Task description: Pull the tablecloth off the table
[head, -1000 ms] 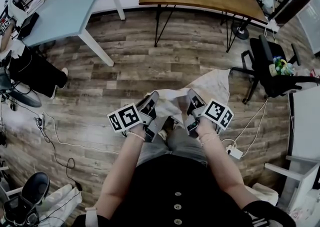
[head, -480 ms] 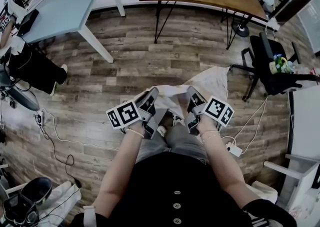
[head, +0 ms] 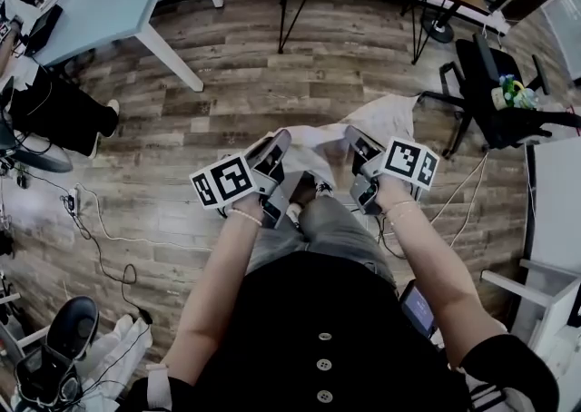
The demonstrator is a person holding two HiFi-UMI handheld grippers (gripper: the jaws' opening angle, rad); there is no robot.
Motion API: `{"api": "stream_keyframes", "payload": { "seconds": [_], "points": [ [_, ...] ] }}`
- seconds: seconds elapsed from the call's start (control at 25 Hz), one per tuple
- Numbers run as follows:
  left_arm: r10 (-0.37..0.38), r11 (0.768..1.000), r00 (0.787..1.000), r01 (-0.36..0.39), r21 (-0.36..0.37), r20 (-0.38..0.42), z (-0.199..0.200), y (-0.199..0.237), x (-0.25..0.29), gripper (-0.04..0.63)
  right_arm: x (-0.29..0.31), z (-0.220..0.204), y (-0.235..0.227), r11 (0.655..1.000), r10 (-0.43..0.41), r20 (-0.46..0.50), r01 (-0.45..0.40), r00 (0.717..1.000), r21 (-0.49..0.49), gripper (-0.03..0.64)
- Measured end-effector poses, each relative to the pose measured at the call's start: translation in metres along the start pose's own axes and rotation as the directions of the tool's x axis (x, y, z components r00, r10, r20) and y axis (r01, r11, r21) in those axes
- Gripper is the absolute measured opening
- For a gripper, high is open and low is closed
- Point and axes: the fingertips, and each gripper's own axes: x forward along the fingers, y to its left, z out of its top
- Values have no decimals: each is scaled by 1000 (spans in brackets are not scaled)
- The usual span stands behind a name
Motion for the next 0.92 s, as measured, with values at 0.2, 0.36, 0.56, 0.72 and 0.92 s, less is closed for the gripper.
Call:
{"api": "stream_keyframes", "payload": {
  "seconds": [0.2, 0.36, 0.56, 0.72, 0.92],
  "points": [
    [-15, 1000, 1000, 15, -8, 1, 0, -1, -7, 17, 2, -3, 7, 998, -1, -69, -3, 998, -68, 28],
    [-20, 1000, 1000, 20, -13, 6, 1, -1, -12, 17, 2, -7, 12, 996, 1, -97, -10, 995, -89, 28],
    [-20, 1000, 1000, 20, -11, 10, 4, -1, -12, 17, 3, -7, 14, 995, -1, -117, -10, 993, -96, 26],
    [-21, 1000, 1000, 21, -7, 9, 0, -1, -10, 17, 0, -8, 12, 995, 0, -126, -13, 992, -98, 28],
    [-31, 999, 999, 32, -4, 19, 8, 0, -13, 17, 9, -4, 17, 995, 10, -116, -22, 993, -101, 28]
  ]
}}
